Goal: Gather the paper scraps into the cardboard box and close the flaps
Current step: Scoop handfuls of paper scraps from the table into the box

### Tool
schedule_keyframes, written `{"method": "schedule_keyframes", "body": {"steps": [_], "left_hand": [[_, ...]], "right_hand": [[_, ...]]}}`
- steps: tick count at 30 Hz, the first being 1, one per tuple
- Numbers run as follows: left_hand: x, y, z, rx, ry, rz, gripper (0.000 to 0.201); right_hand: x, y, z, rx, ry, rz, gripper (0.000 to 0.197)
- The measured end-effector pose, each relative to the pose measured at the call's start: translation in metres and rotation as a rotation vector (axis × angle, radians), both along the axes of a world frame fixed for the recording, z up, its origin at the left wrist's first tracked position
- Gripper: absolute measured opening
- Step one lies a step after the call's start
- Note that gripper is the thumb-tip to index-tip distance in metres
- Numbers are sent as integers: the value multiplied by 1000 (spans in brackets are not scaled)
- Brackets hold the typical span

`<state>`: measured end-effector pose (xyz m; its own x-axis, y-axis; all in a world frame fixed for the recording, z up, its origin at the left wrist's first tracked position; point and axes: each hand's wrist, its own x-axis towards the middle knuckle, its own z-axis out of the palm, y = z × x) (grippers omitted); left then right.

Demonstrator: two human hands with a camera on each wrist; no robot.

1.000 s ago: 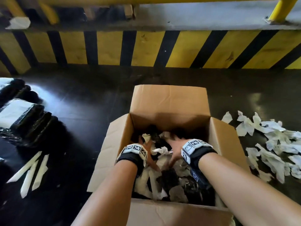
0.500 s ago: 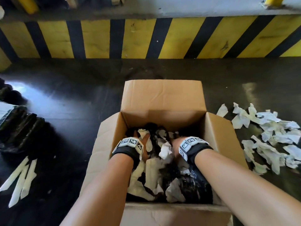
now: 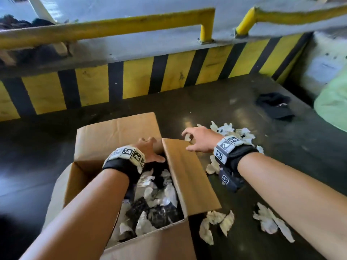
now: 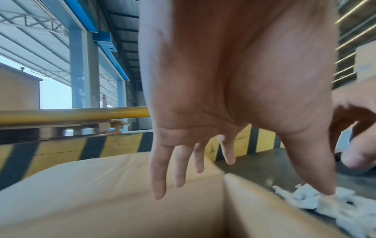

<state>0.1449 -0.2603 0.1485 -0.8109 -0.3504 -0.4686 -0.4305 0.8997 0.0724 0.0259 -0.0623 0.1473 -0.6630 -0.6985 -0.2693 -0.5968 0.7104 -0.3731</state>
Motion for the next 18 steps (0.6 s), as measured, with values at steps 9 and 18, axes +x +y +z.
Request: {"method": "schedule_keyframes", "body": {"steps": [9, 18], "left_hand": [[-131, 126, 5, 167, 70, -148, 127], [-224, 149, -75, 113, -137, -152, 152]], "right_hand": [[-108, 170, -25, 309, -6, -306, 122], [-189, 190, -91, 364, -178, -248, 139]]}}
